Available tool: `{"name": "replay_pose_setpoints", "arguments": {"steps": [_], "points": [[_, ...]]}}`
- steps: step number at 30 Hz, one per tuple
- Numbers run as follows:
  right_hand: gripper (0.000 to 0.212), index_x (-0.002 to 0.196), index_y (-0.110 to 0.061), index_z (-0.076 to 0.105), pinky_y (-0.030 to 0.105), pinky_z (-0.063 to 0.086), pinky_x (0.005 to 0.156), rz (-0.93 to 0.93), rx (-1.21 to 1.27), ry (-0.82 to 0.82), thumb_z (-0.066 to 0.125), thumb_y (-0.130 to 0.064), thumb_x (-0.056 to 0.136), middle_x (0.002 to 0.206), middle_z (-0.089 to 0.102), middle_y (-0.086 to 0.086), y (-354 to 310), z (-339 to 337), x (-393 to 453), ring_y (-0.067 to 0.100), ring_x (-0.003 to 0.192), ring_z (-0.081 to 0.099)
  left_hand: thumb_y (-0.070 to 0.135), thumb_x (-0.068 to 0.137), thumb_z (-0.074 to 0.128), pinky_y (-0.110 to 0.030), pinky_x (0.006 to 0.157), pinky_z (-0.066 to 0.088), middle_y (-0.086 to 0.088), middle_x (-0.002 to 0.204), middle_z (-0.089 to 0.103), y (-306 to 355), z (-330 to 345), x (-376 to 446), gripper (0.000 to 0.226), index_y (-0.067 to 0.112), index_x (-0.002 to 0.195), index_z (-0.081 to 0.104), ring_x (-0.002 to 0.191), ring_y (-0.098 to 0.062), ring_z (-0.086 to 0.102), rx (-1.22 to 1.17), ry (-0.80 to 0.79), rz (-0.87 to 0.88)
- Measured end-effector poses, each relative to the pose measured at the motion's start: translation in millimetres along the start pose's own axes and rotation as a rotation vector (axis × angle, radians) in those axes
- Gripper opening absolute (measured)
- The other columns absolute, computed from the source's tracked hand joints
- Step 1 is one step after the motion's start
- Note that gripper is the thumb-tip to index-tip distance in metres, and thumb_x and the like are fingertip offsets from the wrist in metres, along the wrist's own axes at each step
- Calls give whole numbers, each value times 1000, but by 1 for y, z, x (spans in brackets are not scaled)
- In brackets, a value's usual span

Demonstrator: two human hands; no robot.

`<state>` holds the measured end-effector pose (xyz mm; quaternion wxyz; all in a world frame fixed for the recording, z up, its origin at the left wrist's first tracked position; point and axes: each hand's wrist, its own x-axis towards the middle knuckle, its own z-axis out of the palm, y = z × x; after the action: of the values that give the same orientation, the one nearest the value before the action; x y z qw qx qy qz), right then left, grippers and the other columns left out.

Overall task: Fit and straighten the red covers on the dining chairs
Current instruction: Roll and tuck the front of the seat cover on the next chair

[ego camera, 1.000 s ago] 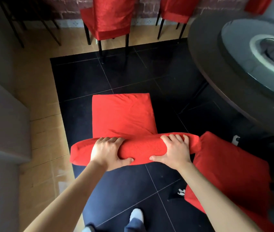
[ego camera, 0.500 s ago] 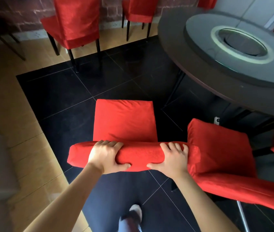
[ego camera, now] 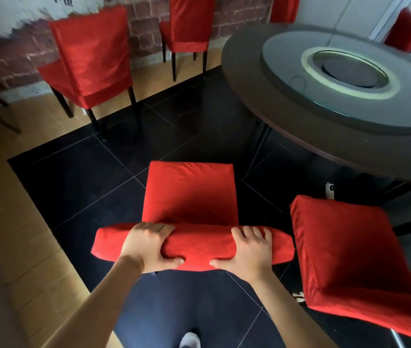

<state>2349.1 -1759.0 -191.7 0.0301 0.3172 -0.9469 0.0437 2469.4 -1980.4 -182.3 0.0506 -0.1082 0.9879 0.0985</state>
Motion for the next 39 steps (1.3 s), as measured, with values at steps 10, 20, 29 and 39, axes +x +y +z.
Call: {"name": "replay_pose_setpoints", "arguments": {"steps": [10,20,29,39], "points": [[86,83,-10,70,47,49,80,47,-9,-97,70,-83,37,74,70,4,-27,-3,11,26,71,66,73,54,48,-33,67,56,-2,82,74,-32,-6,11,76,14,93,75,67,-24,70,-22,7,77],[81,76,-7,66,49,47,77,289,17,-20,76,-76,35,69,66,7,-70,2,-49,30,67,64,70,53,61,-35,71,55,-1,87,73,-54,-4,-9,73,12,97,73,71,-26,68,1,-63,282],[81,71,-9,65,46,47,73,515,17,20,51,-84,43,65,64,6,-129,5,-99,29,63,64,77,58,59,-34,81,52,3,97,72,-81,-8,-19,80,16,110,69,82,-22,68,86,-103,535],[84,76,-11,67,44,45,74,549,5,-22,48,-87,46,71,67,5,-141,6,-83,29,69,66,76,59,54,-36,74,53,1,91,73,-97,-14,1,80,13,105,71,75,-24,68,92,-88,593]]}}
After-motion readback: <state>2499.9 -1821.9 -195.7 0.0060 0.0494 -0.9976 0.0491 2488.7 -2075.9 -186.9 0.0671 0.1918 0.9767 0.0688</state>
